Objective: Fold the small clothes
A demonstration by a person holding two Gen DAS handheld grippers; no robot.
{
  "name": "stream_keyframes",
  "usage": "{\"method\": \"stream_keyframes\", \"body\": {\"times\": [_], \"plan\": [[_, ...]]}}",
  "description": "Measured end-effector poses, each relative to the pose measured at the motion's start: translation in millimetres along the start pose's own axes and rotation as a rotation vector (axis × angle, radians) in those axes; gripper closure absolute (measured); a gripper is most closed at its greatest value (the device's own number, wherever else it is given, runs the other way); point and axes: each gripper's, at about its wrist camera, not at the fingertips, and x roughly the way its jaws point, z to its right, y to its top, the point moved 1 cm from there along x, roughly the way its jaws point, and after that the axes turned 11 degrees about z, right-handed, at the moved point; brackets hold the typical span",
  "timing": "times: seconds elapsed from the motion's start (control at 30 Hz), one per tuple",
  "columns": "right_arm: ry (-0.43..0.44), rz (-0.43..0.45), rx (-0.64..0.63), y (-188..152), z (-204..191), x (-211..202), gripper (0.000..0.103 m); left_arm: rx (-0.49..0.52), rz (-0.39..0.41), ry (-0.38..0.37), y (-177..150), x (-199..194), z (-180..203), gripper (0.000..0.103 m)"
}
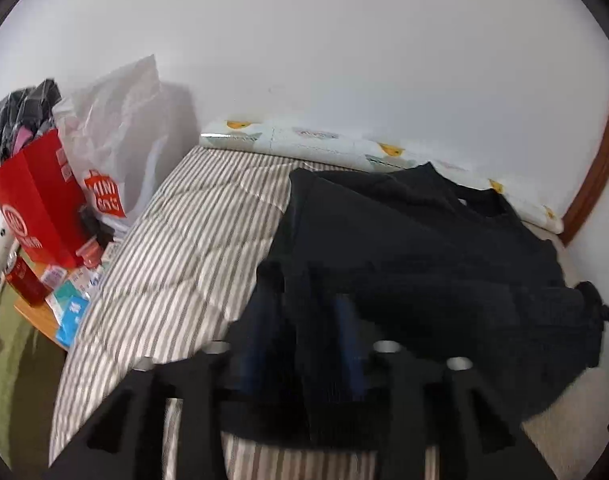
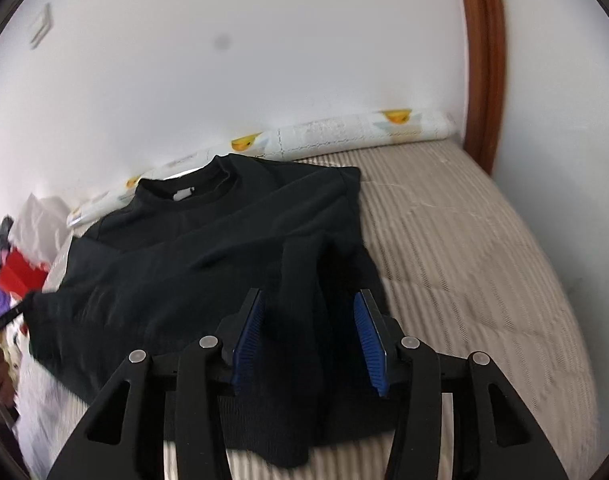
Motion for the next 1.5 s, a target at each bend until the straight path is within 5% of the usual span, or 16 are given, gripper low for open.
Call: {"method": "stream_keyframes", "body": {"times": [0.07, 0.23, 0.43, 0.7, 1.1, 1.2, 1.33, 1.37, 1.5], "plan": [[-0.017, 0.012, -0.02, -11, 3, -24, 0.053, -0.017, 0.018, -0.015, -10, -15, -4, 0.047], [-0.079, 0.007, -0.044, -45, 13, -53, 0.048, -0.043, -0.023, -0.017, -46, -35, -20, 0.047], [-0.087, -0.028, 0.07, -63, 34, -46, 0.048, -0.1, -0.083, -0.013, -77, -42, -44, 0.047], [-0.104, -0.04, 0.15, -52, 40, -15, 0.048, -0.187, -0.118, -0.064, -75, -23, -49, 0.043], [-0.079, -0.092, 0.143, -45, 37, 23, 0.048, -0.225, -0.091, -0.026, -64, 8, -47, 0.045], [-0.061, -0.087, 0.158, -44, 39, 27, 0.055, -0.228, -0.087, -0.007, -63, 10, -46, 0.059], [-0.044, -0.061, 0.126, -42, 34, 24, 0.083, -0.241, -0.103, -0.031, -61, 9, -47, 0.085], [-0.053, -0.05, 0.118, -41, 33, 21, 0.09, -0.234, -0.102, -0.038, -60, 6, -46, 0.088], [-0.036, -0.02, 0.127, -38, 31, 3, 0.093, -0.215, -0.065, -0.044, -57, -12, -44, 0.091]]}}
